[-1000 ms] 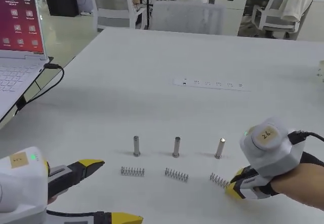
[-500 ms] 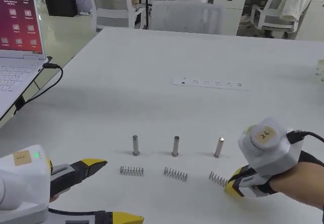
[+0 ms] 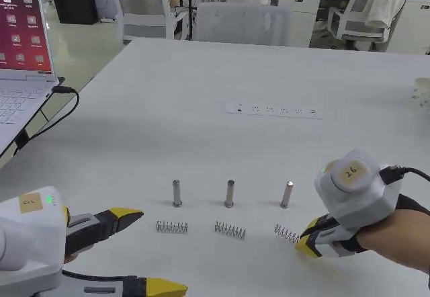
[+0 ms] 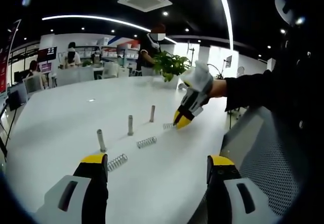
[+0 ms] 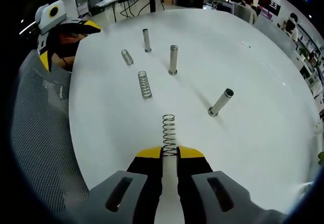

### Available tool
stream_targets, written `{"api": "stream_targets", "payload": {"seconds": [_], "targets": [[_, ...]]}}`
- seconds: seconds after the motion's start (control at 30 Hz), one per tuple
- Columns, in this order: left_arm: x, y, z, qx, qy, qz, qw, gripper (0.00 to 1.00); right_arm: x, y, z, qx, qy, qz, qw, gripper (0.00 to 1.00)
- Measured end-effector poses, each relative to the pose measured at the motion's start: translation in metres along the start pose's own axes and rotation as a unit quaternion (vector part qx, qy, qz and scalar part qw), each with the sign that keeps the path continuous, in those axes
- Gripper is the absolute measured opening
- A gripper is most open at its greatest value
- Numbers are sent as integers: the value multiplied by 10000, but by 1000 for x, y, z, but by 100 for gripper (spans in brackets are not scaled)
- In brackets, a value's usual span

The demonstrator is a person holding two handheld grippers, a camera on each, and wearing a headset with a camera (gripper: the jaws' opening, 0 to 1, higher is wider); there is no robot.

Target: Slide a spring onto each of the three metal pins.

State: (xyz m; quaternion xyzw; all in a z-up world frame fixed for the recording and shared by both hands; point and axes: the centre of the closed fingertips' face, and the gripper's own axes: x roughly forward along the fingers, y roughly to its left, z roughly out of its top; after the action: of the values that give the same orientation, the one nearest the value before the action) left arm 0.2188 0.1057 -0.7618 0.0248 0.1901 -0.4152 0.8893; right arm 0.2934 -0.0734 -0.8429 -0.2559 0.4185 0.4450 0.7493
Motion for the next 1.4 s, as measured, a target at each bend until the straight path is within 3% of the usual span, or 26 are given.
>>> {"api": "stream_targets", "payload": {"seconds": [0.33, 0.83, 1.03, 1.4], "targets": [[7, 1, 1, 87, 93, -239, 9996, 68, -11, 14, 12, -161, -48, 128, 9998, 8], [25, -5, 16, 379, 84, -664, 9970, 59, -23, 40, 46, -663, -208, 328, 9970, 8], [37, -8, 21, 463, 51, -812, 9956, 55, -25, 50, 57, -888, -240, 410, 9949, 8], [50, -13, 17, 599, 106, -976, 9934, 45, -22, 71, 69, -1333, -188, 643, 9888, 8]]}}
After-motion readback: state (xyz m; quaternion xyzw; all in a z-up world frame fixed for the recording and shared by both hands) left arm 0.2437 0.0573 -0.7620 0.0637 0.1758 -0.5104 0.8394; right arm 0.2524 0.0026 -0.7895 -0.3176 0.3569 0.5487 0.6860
